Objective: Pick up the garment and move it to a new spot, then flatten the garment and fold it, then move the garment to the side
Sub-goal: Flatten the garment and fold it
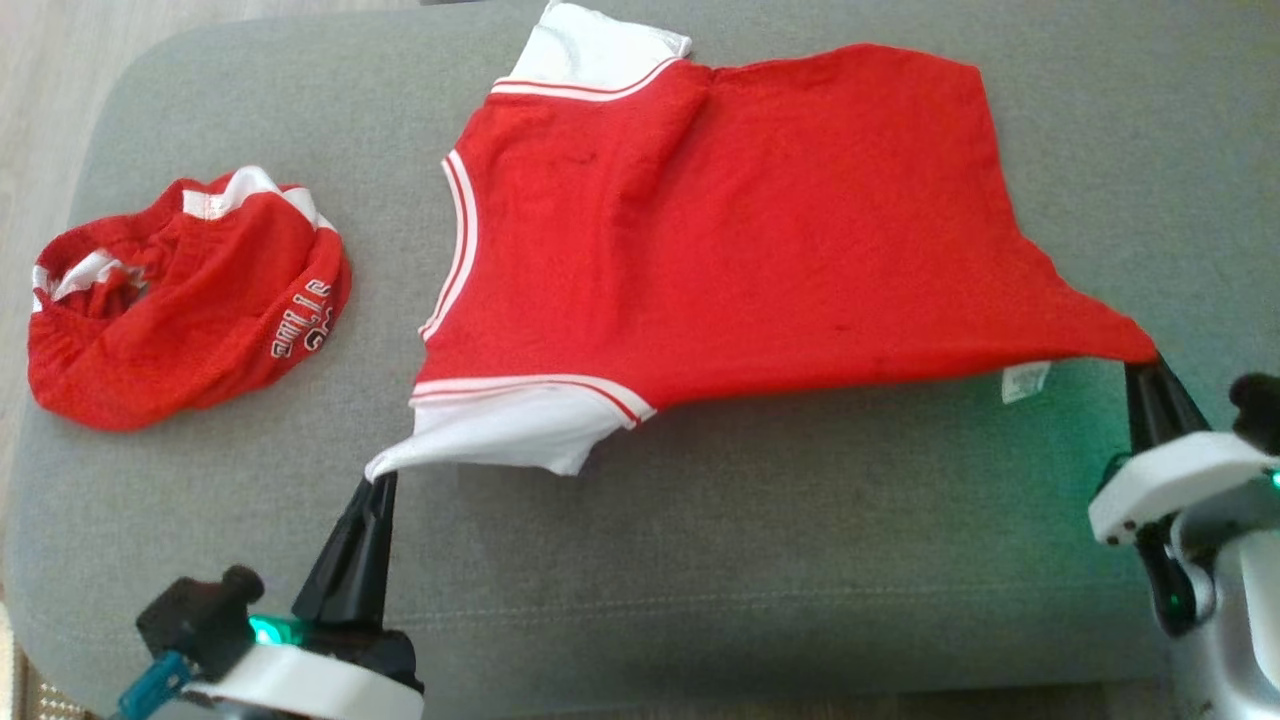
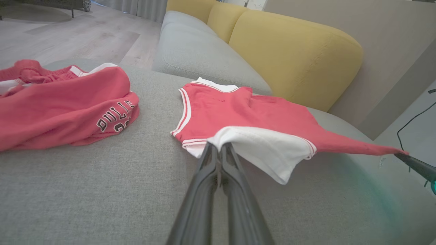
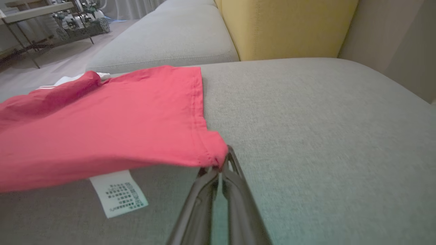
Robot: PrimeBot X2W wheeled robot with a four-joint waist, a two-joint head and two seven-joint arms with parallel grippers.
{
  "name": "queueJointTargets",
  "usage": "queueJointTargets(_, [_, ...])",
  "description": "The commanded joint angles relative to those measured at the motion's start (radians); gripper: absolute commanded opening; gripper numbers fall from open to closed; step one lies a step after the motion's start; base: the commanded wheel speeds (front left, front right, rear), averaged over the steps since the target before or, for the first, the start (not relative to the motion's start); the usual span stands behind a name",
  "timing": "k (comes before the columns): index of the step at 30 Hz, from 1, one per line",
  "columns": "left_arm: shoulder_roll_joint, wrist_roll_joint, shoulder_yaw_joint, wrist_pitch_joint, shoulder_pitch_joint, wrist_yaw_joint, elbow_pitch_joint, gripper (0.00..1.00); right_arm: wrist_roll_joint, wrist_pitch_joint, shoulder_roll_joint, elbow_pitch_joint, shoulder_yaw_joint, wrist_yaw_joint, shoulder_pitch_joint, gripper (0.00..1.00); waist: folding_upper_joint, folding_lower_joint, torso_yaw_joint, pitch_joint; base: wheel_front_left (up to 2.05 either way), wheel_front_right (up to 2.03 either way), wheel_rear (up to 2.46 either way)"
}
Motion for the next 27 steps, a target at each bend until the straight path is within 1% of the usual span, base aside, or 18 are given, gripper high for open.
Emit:
queueJointTargets(1, [0.002,0.013,0.044,-0.005,-0.021,0.008,-0.042,0.0,0.01,0.009,-0.005,-0.063,0.007,0.0,-0.002,0.0,-0.0001,0.0001,-0.001,0.0,0.0,0.0,0.0])
queueJointTargets(6, [0.01,0.019,0.048,-0.004,-0.01,0.018,-0.054,0.0,0.008,0.072,0.022,-0.214,-0.016,0.0,0.063,0.0,-0.0001,0.0001,-0.01,-0.016,0.0,0.0,0.0])
queueJointTargets(12, [0.026,0.015,0.057,0.013,-0.009,0.029,-0.073,0.0,-0.001,0.133,0.035,-0.312,-0.027,0.0,0.106,0.0,-0.0001,0.0001,-0.016,-0.05,0.0,0.0,0.0])
queueJointTargets(17, [0.031,0.007,0.062,0.035,0.019,0.049,-0.109,0.0,0.001,0.162,0.04,-0.358,-0.049,0.0,0.145,0.0,-0.0001,0.0001,-0.017,-0.056,0.0,0.0,0.0])
queueJointTargets(22, [0.032,-0.002,0.063,0.071,0.038,0.071,-0.134,0.0,0.002,0.18,0.042,-0.378,-0.064,0.0,0.167,0.0,-0.0001,0.0001,-0.02,-0.048,0.0,0.0,0.0])
queueJointTargets(27, [0.03,-0.021,0.059,0.148,0.058,0.107,-0.155,0.0,-0.008,0.223,0.046,-0.394,-0.073,0.0,0.197,0.0,-0.0001,0.0001,-0.023,-0.034,0.0,0.0,0.0])
